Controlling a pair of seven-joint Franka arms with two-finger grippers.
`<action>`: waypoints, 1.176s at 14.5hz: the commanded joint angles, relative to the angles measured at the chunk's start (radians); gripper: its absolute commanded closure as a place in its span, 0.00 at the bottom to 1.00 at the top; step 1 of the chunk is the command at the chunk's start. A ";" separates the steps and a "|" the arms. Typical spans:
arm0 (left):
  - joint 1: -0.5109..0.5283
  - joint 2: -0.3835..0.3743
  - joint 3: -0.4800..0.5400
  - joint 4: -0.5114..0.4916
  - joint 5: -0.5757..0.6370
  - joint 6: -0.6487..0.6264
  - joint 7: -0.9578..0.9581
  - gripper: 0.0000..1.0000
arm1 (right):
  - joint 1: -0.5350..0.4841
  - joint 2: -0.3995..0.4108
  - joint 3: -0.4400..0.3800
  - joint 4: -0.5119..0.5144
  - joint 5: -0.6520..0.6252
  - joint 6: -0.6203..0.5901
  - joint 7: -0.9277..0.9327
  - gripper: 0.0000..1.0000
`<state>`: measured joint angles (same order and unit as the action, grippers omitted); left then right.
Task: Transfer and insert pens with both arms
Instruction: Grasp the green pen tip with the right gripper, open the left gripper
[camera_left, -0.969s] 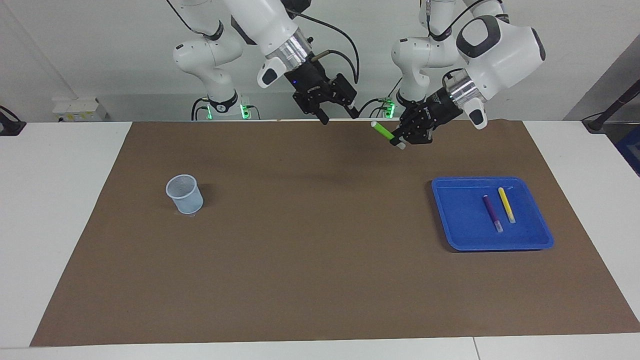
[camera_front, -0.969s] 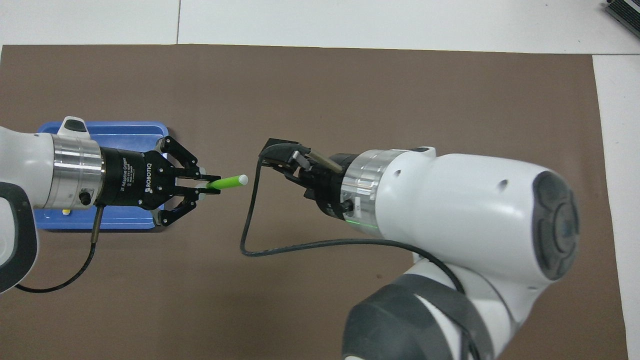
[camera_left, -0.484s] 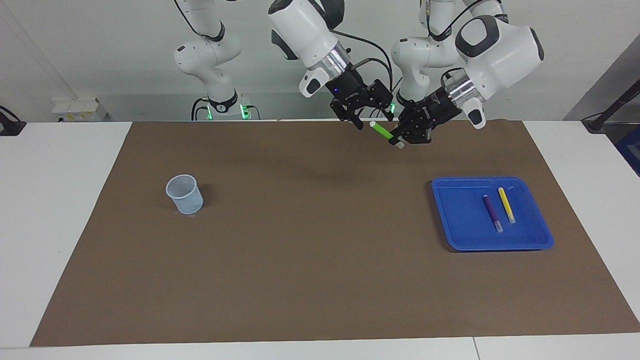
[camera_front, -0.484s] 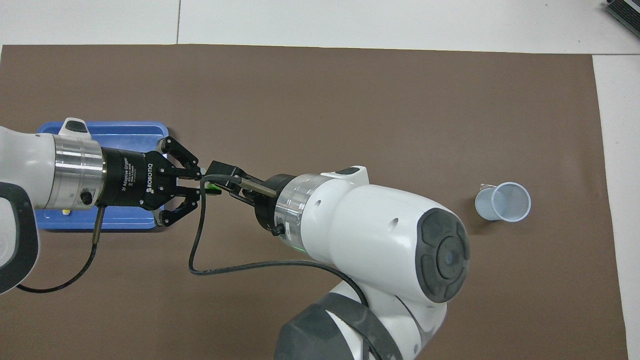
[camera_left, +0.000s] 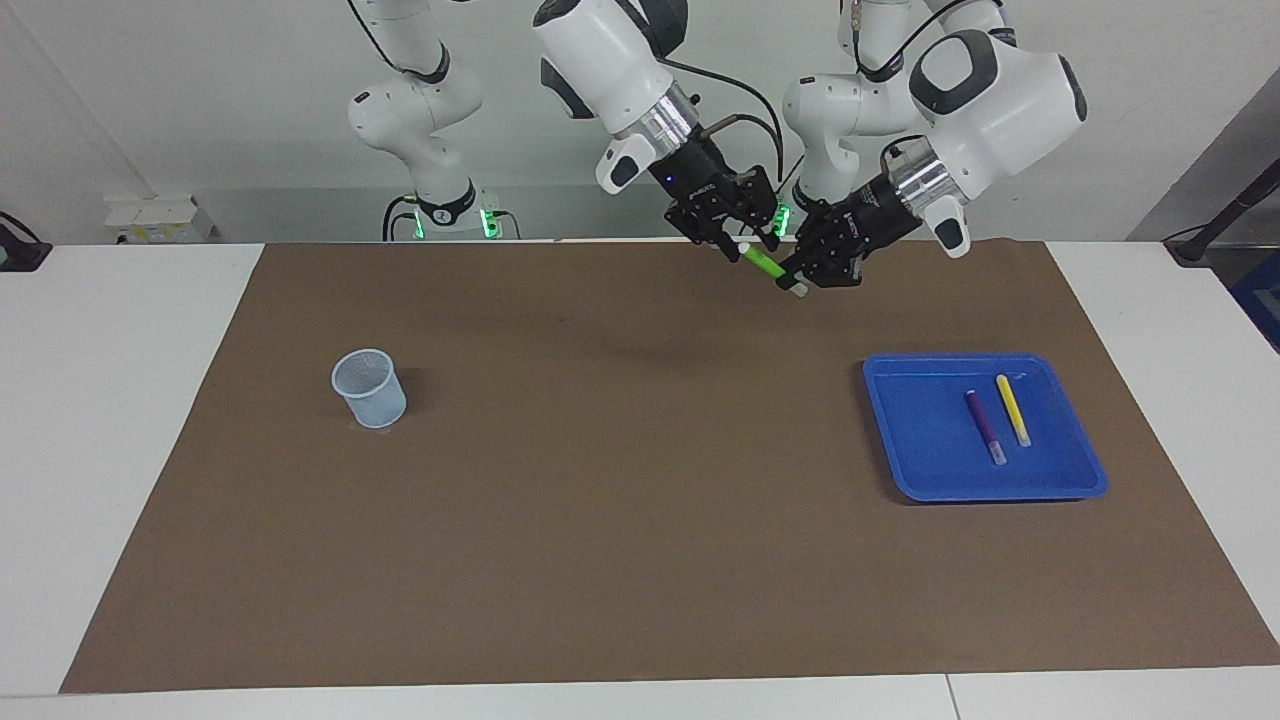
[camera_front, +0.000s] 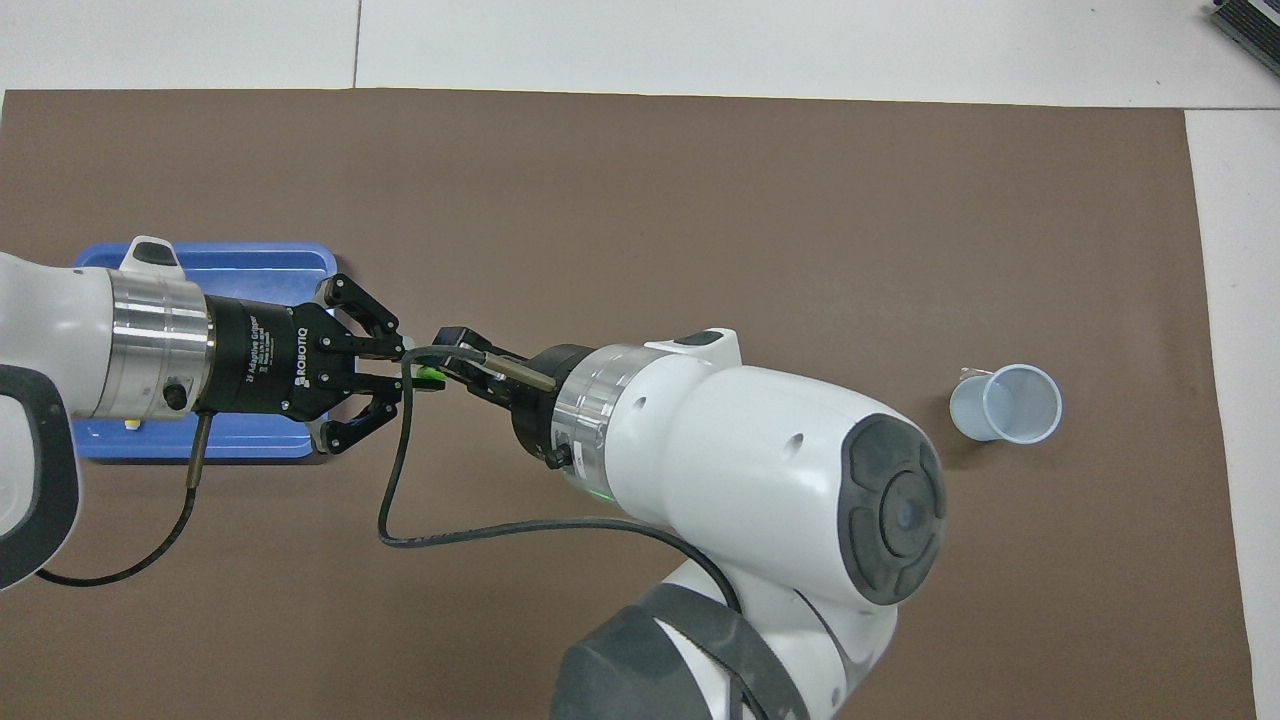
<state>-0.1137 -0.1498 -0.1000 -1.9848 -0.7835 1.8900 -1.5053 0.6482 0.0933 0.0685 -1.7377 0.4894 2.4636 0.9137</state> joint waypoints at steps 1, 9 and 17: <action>-0.020 -0.036 0.011 -0.037 -0.019 0.006 -0.015 1.00 | -0.007 0.000 0.002 -0.003 0.026 0.055 -0.024 0.56; -0.020 -0.036 0.011 -0.037 -0.019 0.001 -0.015 1.00 | -0.015 0.003 0.002 -0.010 0.026 0.066 -0.039 0.68; -0.021 -0.036 0.011 -0.037 -0.034 0.001 -0.016 1.00 | -0.016 0.003 0.002 -0.011 0.028 0.067 -0.041 1.00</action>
<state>-0.1185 -0.1519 -0.0934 -1.9856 -0.7896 1.8899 -1.5098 0.6426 0.0986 0.0617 -1.7460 0.4894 2.5122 0.9054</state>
